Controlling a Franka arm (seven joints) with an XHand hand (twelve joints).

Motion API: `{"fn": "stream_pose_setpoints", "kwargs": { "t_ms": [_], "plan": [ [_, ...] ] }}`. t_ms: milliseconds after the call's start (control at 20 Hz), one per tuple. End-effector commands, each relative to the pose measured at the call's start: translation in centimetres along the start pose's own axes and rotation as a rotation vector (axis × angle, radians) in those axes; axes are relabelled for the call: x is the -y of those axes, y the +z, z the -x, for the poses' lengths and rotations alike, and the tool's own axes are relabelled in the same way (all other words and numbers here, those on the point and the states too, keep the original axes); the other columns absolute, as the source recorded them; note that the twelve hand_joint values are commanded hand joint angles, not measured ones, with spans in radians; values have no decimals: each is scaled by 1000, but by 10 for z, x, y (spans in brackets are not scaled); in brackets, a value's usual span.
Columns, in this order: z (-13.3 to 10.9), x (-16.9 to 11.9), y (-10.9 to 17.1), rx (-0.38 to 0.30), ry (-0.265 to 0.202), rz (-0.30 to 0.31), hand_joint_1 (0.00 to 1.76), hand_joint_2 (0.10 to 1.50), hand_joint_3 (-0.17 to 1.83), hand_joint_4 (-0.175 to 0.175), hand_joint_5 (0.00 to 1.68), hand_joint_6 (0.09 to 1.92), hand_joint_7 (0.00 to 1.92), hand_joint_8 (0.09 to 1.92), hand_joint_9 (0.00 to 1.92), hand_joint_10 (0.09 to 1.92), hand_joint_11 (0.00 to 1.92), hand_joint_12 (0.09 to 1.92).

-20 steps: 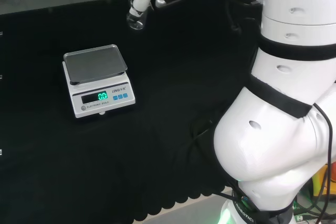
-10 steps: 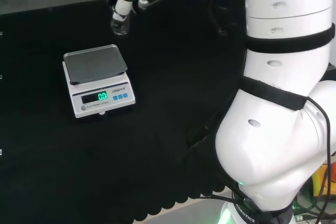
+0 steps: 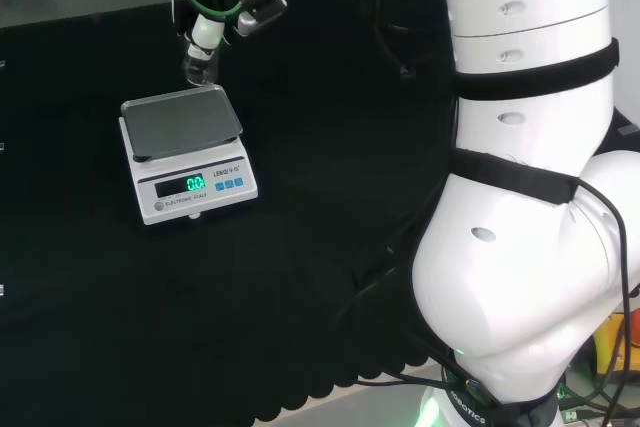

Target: Put the beaker on the electronic balance.

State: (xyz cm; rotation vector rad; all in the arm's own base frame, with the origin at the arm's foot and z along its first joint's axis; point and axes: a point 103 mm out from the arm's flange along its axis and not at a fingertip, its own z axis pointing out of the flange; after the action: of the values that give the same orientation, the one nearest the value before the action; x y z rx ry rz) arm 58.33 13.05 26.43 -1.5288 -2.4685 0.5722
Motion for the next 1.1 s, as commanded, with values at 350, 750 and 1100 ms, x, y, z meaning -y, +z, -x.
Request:
{"fn": "stream_pose_setpoints", "kwargs": {
  "t_ms": [350,750,1100],
  "plan": [
    [-23,-27,17,-80,124,-34,1106,1019,54,32,1130,778,1285,704,1725,87,1741,478],
    [-42,-45,28,-76,158,-99,1099,1022,55,48,1122,791,1286,706,1741,87,1743,479],
    [-63,-54,28,-62,157,-117,1097,1022,55,51,1120,796,1285,707,1743,87,1744,480]
  ]
}}
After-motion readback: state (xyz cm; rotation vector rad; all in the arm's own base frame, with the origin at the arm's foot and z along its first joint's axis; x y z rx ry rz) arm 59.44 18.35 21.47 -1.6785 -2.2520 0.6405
